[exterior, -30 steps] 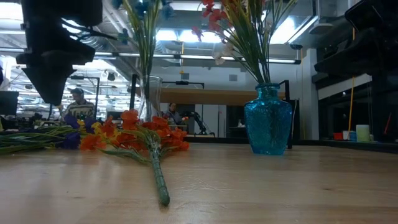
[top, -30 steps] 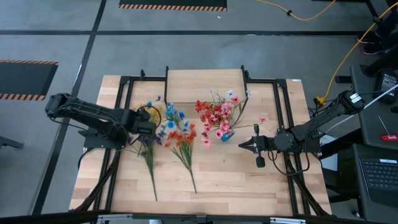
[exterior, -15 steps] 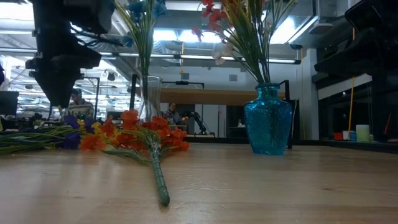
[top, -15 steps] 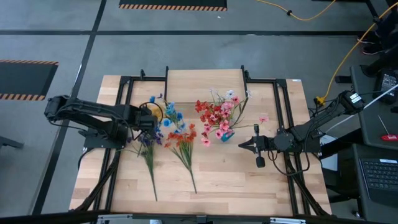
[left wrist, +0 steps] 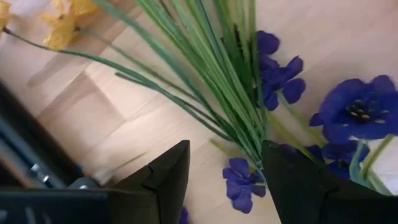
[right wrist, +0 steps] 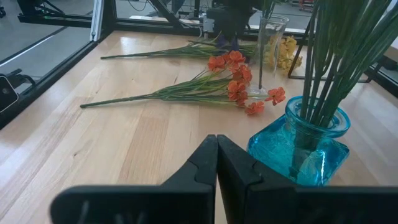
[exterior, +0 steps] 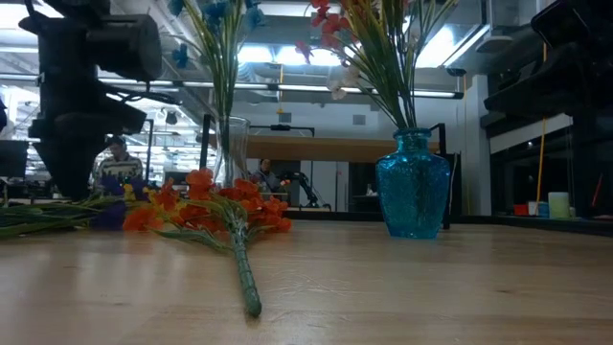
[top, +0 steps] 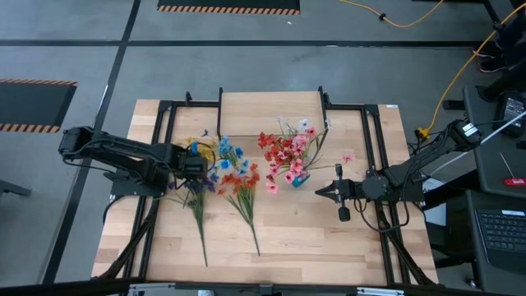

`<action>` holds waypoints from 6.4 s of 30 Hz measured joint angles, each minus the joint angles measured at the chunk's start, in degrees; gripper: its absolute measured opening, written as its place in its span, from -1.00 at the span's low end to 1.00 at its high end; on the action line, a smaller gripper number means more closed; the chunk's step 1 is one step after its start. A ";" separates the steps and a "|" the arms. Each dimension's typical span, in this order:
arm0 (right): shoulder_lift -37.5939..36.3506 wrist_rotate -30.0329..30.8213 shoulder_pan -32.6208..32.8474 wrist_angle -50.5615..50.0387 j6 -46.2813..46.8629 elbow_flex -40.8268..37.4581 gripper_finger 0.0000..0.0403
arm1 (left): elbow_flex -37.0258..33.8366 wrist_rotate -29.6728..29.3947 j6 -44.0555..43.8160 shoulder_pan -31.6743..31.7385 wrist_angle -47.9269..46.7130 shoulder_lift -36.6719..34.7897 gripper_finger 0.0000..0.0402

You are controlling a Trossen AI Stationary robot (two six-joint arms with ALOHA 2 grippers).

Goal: Pick and place flowers into a vace then onto a shelf
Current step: Put the yellow flowers into the transparent vase

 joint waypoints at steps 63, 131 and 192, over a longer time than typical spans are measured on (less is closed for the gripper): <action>0.00 -0.01 -0.01 0.01 0.22 0.00 -0.93 | -3.50 -1.65 5.13 0.02 11.46 0.00 -0.08; 0.00 0.00 0.00 0.02 0.26 0.00 -0.93 | -6.71 -4.54 0.59 0.07 10.74 -0.15 -0.48; 0.01 -0.01 -0.01 -0.04 0.39 0.00 -0.93 | 2.71 -27.55 23.88 -13.56 32.55 -20.31 -0.98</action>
